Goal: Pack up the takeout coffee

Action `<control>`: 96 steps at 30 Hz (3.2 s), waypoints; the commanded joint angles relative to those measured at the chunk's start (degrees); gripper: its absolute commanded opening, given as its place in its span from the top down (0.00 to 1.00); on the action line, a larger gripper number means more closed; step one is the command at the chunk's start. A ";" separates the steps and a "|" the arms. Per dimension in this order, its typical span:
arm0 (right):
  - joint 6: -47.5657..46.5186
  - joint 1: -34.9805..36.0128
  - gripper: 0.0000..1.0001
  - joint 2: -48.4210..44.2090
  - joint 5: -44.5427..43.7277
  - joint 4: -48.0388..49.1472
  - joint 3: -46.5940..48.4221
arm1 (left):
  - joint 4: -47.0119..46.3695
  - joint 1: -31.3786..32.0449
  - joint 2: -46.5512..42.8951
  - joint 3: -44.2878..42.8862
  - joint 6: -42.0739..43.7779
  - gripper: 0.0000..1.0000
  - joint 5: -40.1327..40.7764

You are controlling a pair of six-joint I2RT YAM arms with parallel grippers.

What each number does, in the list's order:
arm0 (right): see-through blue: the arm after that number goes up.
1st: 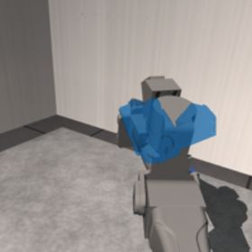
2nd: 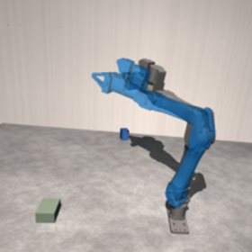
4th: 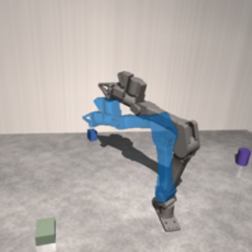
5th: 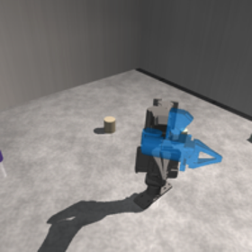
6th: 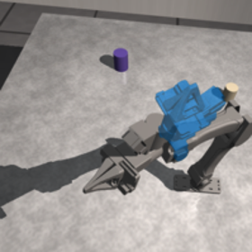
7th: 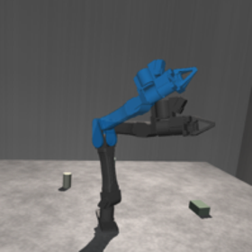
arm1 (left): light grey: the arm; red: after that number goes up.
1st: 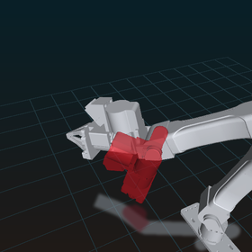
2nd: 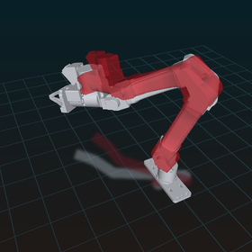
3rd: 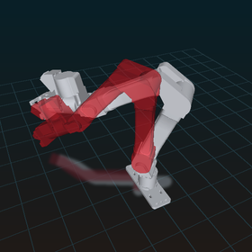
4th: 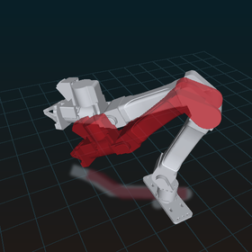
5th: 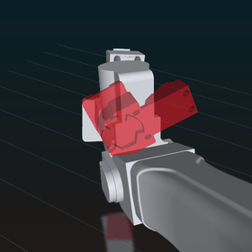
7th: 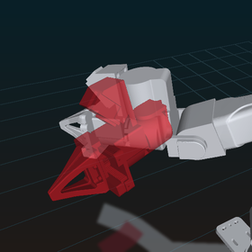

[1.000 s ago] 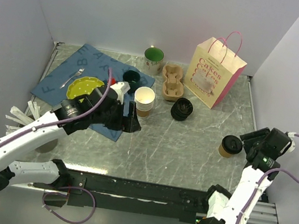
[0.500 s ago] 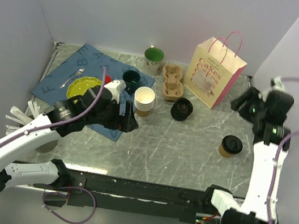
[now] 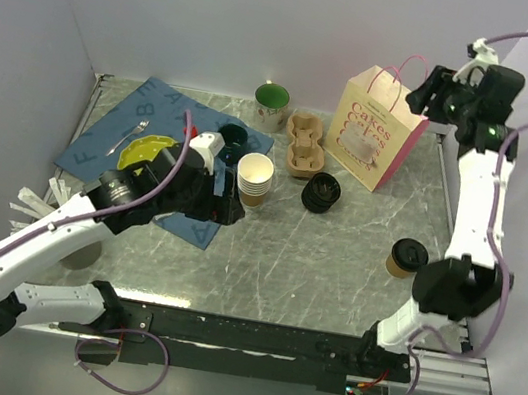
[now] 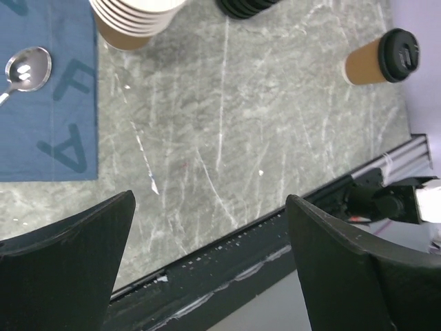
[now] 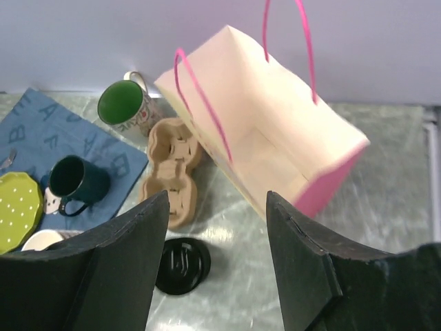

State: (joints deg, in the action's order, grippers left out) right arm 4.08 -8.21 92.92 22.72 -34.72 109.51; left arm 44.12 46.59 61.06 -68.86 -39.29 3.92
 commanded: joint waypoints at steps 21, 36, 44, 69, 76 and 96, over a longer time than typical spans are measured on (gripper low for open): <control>-12.42 4.25 0.40 17.20 1.27 3.96 4.57 | 1.58 0.08 6.44 -9.71 1.93 0.03 3.37; -17.60 4.43 0.96 15.27 -2.15 8.87 2.46 | 2.81 -0.27 6.97 -11.73 4.22 0.03 4.87; -22.09 5.48 1.00 9.39 -6.81 10.73 3.42 | 3.96 -0.71 5.83 -12.97 5.36 0.03 6.79; -32.46 21.47 1.00 -32.07 3.00 -11.77 -7.81 | 13.71 -6.07 2.23 -18.94 3.60 0.03 4.34; -32.11 23.76 1.00 -43.79 13.21 -18.62 -17.57 | 14.93 -6.07 0.73 -21.04 2.20 0.03 4.08; -30.09 38.07 1.00 -48.02 13.42 -16.88 -31.73 | 15.91 -6.16 8.46 -27.55 -1.57 0.02 -0.32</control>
State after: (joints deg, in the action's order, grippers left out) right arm -26.24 24.45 44.18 39.66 -56.14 78.87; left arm 61.14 40.66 69.93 -95.70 -37.69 4.21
